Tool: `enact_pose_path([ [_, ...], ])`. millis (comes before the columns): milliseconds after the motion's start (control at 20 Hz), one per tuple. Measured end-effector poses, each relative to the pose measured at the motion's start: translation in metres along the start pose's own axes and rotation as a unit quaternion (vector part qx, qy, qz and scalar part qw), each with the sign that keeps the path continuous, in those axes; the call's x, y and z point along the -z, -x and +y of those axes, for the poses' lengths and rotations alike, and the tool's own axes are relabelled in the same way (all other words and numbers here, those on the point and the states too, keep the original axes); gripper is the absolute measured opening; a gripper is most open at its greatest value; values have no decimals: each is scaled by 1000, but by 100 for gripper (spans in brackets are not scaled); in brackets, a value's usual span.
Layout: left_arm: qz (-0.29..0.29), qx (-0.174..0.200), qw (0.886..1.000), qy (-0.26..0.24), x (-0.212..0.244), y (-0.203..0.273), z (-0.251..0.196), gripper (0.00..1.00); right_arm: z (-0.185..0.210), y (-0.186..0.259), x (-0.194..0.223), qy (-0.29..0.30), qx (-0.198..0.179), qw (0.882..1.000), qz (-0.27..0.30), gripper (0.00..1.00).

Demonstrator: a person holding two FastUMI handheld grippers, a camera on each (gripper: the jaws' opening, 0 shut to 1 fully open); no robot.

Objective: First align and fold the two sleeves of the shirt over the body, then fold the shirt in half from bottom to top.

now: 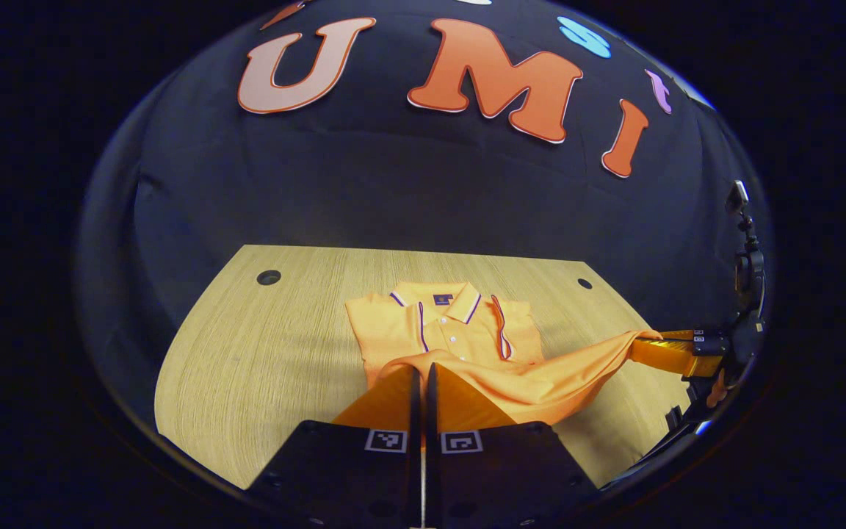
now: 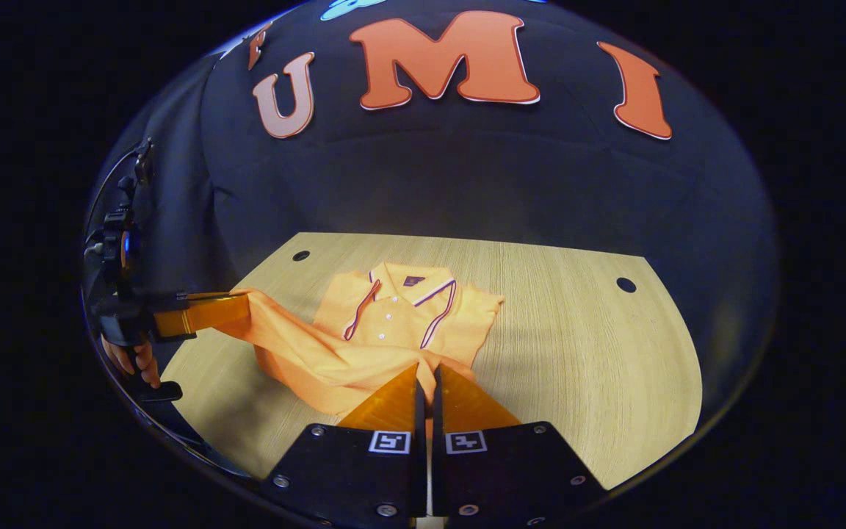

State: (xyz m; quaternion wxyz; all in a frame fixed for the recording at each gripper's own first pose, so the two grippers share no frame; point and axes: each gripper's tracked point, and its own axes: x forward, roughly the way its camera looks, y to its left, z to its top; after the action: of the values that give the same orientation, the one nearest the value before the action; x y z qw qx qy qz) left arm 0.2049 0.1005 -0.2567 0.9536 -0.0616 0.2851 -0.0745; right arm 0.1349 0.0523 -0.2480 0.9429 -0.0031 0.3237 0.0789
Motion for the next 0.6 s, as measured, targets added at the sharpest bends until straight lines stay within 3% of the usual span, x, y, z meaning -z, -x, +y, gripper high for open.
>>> enact_pose_path([
  [600, 24, 7, 999, 30, -52, -117, 51, 2, -27, -113, -49, -1, 35, 999, 31, 3],
])
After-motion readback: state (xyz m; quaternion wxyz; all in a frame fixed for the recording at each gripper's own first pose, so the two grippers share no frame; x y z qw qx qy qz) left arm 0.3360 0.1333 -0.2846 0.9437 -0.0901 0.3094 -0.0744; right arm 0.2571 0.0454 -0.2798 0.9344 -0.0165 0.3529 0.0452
